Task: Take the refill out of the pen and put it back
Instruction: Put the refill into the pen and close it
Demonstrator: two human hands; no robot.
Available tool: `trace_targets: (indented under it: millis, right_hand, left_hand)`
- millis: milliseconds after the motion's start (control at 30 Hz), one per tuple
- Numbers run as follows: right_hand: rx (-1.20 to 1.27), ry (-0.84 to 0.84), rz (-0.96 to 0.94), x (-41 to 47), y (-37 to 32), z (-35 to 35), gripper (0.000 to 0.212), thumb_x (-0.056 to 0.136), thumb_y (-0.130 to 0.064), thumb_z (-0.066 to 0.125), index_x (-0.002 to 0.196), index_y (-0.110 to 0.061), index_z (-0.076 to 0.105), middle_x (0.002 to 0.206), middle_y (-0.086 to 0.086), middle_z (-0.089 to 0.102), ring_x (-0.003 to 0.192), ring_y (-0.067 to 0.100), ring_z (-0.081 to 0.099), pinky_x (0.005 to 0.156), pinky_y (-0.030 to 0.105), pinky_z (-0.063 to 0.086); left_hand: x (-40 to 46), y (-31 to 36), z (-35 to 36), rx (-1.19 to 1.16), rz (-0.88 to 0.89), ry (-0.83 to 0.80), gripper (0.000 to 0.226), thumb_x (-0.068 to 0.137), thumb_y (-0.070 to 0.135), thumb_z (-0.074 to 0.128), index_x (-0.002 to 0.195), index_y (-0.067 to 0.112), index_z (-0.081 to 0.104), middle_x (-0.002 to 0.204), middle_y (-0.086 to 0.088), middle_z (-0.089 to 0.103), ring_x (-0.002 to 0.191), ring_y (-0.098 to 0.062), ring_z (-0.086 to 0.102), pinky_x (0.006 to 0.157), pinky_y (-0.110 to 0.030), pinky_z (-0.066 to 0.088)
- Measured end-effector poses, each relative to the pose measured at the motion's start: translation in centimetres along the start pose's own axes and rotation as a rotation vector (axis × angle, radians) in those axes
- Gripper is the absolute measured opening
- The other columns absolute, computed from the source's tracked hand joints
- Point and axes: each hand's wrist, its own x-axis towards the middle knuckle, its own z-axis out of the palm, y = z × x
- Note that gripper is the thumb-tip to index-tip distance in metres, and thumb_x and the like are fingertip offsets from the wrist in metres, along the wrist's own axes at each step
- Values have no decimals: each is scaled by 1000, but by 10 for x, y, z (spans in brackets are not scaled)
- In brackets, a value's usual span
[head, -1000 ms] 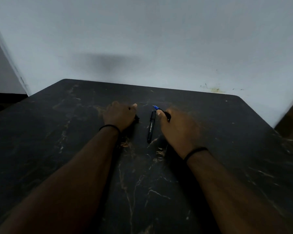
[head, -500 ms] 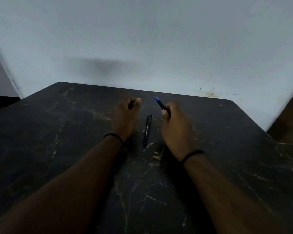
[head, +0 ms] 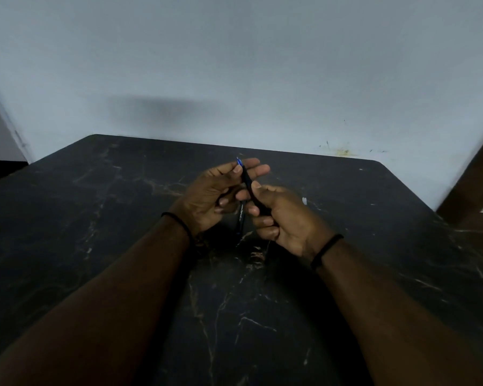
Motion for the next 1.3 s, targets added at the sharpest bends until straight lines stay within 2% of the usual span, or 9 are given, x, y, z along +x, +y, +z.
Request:
trace_targets:
  millis: [167,267,367,533,733,967,1167,1233,1300]
  right_hand:
    - [107,-80,69,-3,-4,-1,30,104,-35,42,89,-13,57,57,-4,40,38,2,22,36,13,12]
    - [98,-94,76,-3,-3,1,30,105,-36,40,85,-16,52,57,-5,36,39,2,21,36,14,11]
    - [56,-74,55,-3,-2,1,32,105,-37,39,83,-18,50,55,-6,34,37,1,21,34,12,13]
    - [-27,-11,-10,2,1,2,34,105,-38,40,79,-19,51,52,-7,35,35,1,21,32,11,15]
    - [-192,96,-133,10,9,6,34,105,-36,43,78,-19,55,52,-7,38,38,3,23,36,12,19]
    - [-256,227,-289,9,17,9,24,100,-28,55,82,-15,65,55,-4,52,37,2,33,36,16,26]
    - [-363,363,-457,7,21,13,9,93,-20,66,89,-12,69,62,-3,63,51,-1,53,51,12,40]
    - [-412,392,-467,8,21,11,12,94,-26,65,92,-14,68,65,-5,64,55,0,57,53,14,43]
    - [-469,413,-432,10,21,10,24,99,-35,55,84,-19,66,61,-6,63,49,-2,52,51,19,42]
  left_hand:
    - [0,2,2,14,5,-27,32,99,23,45,123,10,63,136,-11,62,52,-14,14,40,-19,15]
    - [1,-1,3,-24,19,12,28,94,24,48,110,9,66,118,-10,72,39,-5,26,36,-17,17]
    - [3,-3,5,-33,52,52,19,97,17,44,100,8,60,94,-4,77,35,-5,43,31,-14,21]
    - [5,-2,9,-32,77,87,22,103,11,36,95,8,55,80,-2,72,31,-4,42,28,-13,24]
    - [7,-2,5,-8,89,132,20,103,12,39,95,8,57,80,-1,71,30,-2,32,30,-13,20]
    - [6,-5,3,7,68,176,23,102,15,44,108,8,64,96,-5,75,30,-2,30,31,-14,23]
    - [6,-8,0,25,73,190,21,92,23,58,105,11,70,104,-7,75,31,-3,29,32,-15,24]
    - [6,-8,-1,29,73,195,23,87,26,62,103,12,71,103,-7,75,31,-3,30,31,-15,24]
    - [5,-9,-1,34,68,198,22,88,27,62,103,12,71,103,-6,75,32,-3,29,32,-14,24]
